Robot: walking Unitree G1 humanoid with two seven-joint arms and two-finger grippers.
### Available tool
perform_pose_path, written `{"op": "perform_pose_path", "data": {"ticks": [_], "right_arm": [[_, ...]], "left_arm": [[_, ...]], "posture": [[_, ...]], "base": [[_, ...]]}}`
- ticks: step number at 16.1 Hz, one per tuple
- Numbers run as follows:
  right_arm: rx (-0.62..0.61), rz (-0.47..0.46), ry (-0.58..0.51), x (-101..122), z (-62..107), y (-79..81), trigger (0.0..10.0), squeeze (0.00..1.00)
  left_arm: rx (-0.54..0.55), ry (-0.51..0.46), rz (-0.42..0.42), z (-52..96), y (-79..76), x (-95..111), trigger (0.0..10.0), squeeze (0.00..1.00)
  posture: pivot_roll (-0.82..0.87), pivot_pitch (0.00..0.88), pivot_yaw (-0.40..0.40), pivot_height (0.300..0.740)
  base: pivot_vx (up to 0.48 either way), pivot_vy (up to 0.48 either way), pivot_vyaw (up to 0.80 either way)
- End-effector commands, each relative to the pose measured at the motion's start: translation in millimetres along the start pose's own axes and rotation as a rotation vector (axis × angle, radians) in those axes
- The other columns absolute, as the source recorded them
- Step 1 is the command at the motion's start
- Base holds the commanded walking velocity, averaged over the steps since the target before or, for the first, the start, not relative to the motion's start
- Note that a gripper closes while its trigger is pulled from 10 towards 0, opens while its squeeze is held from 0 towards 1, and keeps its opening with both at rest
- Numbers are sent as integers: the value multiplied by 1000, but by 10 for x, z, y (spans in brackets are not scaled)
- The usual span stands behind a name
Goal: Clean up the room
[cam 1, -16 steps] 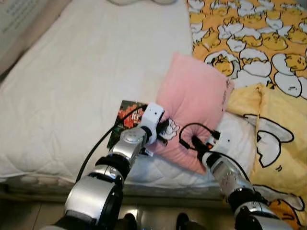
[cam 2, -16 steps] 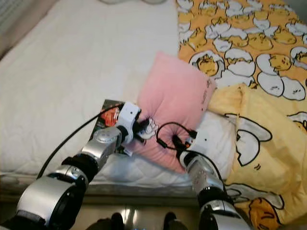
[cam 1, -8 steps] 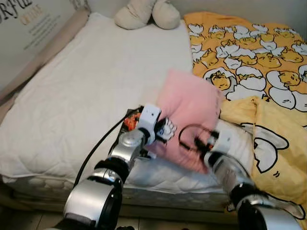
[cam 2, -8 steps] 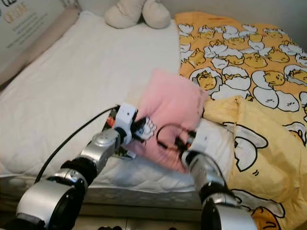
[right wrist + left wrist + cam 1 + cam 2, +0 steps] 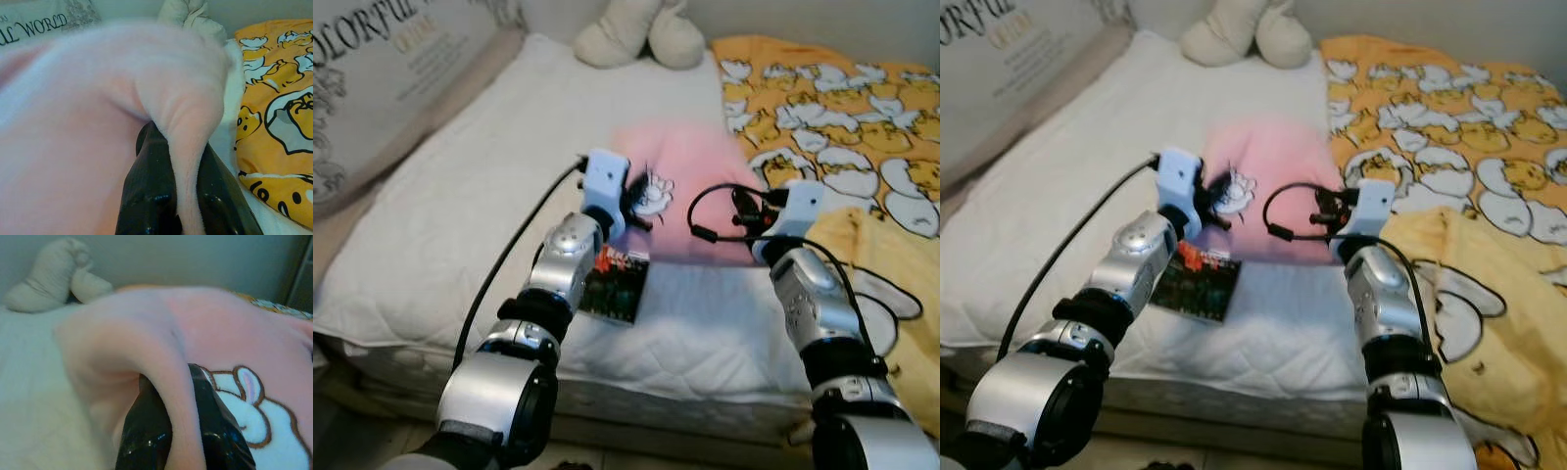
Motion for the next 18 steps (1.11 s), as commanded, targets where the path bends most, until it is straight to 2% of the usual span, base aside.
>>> {"op": "perform_pose_path", "data": {"ticks": [1, 4, 11, 17, 18], "right_arm": [[-59, 33, -51, 84, 73, -143, 10000, 0], [-107, 26, -41, 0, 148, -196, 10000, 0], [-103, 41, -11, -104, 184, -159, 10000, 0], [-104, 72, 4, -153, 199, -134, 10000, 0], [-99, 76, 11, -175, 206, -122, 10000, 0]], "left_arm": [[65, -14, 11, -6, 114, 57, 10000, 0], [89, 16, 15, 13, 132, -16, 10000, 0], [113, 20, 6, 34, 161, -40, 10000, 0], [93, 47, -50, 30, 178, -66, 10000, 0], [95, 68, -51, 31, 183, -96, 10000, 0]], "posture": [[40, 0, 24, 740], [35, 0, 32, 740], [45, 0, 29, 740], [45, 0, 25, 740], [44, 0, 26, 740]], "base": [[0, 480, 0], [0, 480, 363], [0, 480, 451], [0, 480, 438], [0, 0, 0]]}}
Point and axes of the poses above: a point about 5 cm out from each wrist's last joint towards the gripper, its own z axis pointing back from the gripper into the wrist, its own x axis along the axis of the wrist's last joint, y = z × x, the point moved 4 cm from there along -z, pointing out of the wrist towards the gripper, and after that the axes turned 10 degrees about -z, right-handed, at the moved point
